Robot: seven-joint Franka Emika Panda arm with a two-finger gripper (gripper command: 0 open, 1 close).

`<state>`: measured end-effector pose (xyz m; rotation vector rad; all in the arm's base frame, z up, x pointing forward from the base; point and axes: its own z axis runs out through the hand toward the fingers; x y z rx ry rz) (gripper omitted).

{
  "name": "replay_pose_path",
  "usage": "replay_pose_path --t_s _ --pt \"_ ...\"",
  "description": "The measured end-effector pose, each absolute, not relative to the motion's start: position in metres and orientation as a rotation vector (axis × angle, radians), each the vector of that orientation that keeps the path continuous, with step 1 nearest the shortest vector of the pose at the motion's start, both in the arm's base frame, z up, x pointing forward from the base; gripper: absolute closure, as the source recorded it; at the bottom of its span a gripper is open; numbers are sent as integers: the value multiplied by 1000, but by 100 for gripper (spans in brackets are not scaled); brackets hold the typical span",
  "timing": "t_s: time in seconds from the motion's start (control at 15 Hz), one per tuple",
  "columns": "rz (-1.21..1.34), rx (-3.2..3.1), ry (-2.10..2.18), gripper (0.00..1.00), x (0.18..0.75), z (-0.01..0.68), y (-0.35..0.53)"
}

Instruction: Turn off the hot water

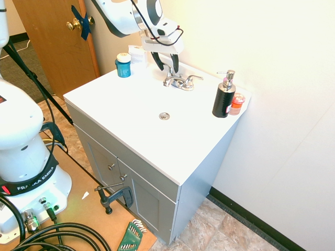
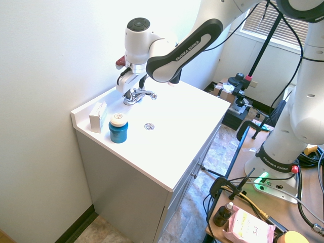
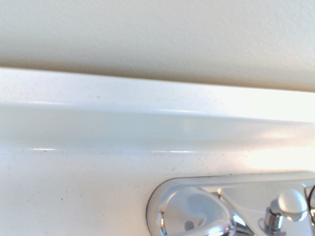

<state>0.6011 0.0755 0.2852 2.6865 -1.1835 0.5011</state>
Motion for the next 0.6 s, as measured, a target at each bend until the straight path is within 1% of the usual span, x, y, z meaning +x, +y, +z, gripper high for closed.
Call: replay_pose_path --t_s 0.13,0.27,0.6 --pt "483 2685 -1215 0 600 284 74" --pt "461 2694 -1253 0 585 290 67" --pt "278 2803 -1329 0 500 321 34"
